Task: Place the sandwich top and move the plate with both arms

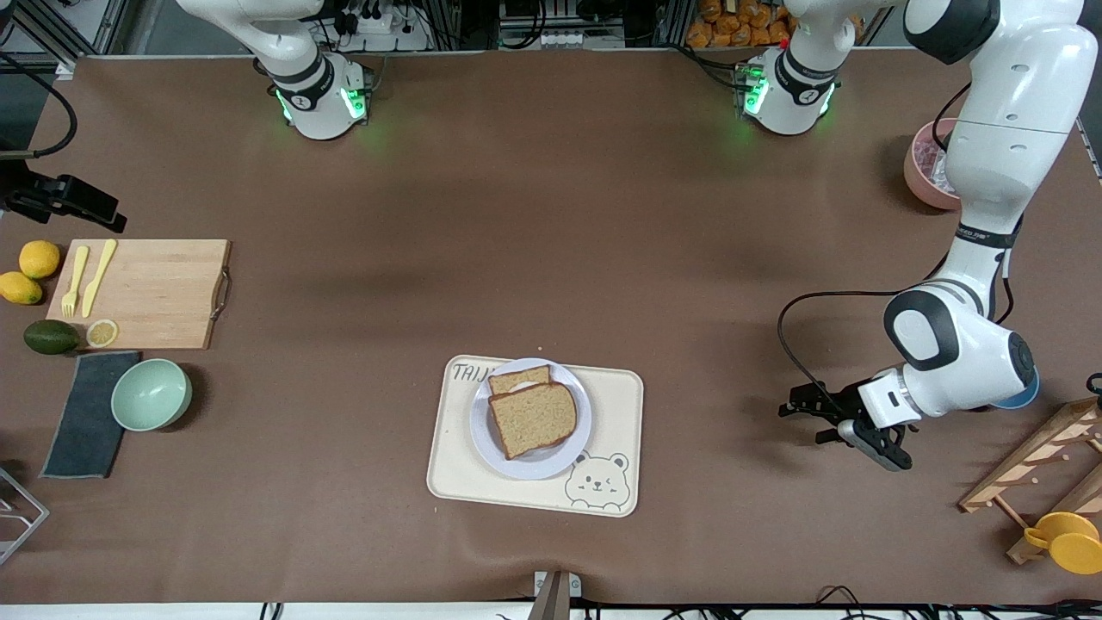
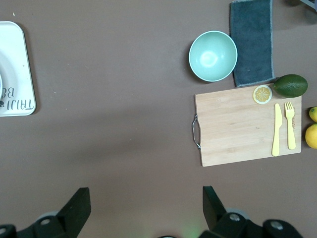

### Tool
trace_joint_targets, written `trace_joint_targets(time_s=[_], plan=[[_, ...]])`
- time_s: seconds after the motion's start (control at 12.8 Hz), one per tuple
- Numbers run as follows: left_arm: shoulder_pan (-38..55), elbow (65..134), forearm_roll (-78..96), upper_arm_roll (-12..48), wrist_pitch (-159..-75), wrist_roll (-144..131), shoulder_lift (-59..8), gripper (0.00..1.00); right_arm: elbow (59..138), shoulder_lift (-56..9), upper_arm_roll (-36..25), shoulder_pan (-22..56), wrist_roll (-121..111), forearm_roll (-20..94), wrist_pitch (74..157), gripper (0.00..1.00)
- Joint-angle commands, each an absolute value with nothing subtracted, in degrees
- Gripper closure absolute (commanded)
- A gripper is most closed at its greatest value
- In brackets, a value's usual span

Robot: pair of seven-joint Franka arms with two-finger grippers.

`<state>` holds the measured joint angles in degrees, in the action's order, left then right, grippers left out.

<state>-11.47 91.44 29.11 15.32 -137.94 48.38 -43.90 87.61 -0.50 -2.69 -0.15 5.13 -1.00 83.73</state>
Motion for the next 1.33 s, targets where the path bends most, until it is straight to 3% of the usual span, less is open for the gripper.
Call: trace_joint_targets(time_s=[0.0, 1.25], plan=[[-11.5, 87.3, 15.7, 11.0, -122.5, 30.1, -30.9, 0.00, 87.9, 0.1, -2.8, 0.2, 4.8, -1.2, 83.4, 0.00], [-11.1, 87.0, 14.5, 10.4, -119.9, 29.8, -29.5, 0.00, 87.3, 0.7, -6.0, -0.1, -1.0, -1.2, 82.3, 0.00]])
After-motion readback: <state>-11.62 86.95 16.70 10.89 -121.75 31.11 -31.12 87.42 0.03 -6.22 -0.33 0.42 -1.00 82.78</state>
